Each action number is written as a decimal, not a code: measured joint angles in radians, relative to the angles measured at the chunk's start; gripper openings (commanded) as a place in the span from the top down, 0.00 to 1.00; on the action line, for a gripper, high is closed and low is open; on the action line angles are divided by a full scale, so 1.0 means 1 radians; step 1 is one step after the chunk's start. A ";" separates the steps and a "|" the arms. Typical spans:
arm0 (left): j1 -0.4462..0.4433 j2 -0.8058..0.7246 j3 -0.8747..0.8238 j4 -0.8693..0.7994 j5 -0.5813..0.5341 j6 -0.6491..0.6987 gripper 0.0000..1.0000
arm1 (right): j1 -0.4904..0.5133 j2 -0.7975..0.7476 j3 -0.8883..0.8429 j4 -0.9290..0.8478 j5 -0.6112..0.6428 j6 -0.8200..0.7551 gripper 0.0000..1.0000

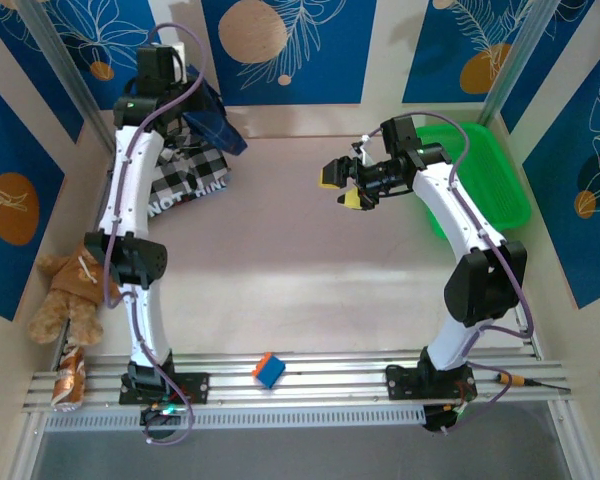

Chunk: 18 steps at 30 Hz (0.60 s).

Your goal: Fold and stack the long sleeve shirts

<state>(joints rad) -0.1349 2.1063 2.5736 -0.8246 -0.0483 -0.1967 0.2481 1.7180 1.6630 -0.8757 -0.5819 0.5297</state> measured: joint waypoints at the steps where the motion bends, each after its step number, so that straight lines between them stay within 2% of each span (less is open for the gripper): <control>1: 0.006 0.000 0.008 0.011 0.000 -0.004 1.00 | 0.000 0.002 0.002 0.000 -0.001 0.001 0.13; 18: 0.059 0.016 0.013 0.040 0.057 -0.003 1.00 | 0.003 0.032 0.016 0.001 -0.014 0.015 0.13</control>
<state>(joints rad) -0.0757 2.1227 2.5862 -0.7841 0.0090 -0.1997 0.2516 1.7500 1.6787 -0.8745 -0.5961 0.5446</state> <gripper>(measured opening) 0.061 0.871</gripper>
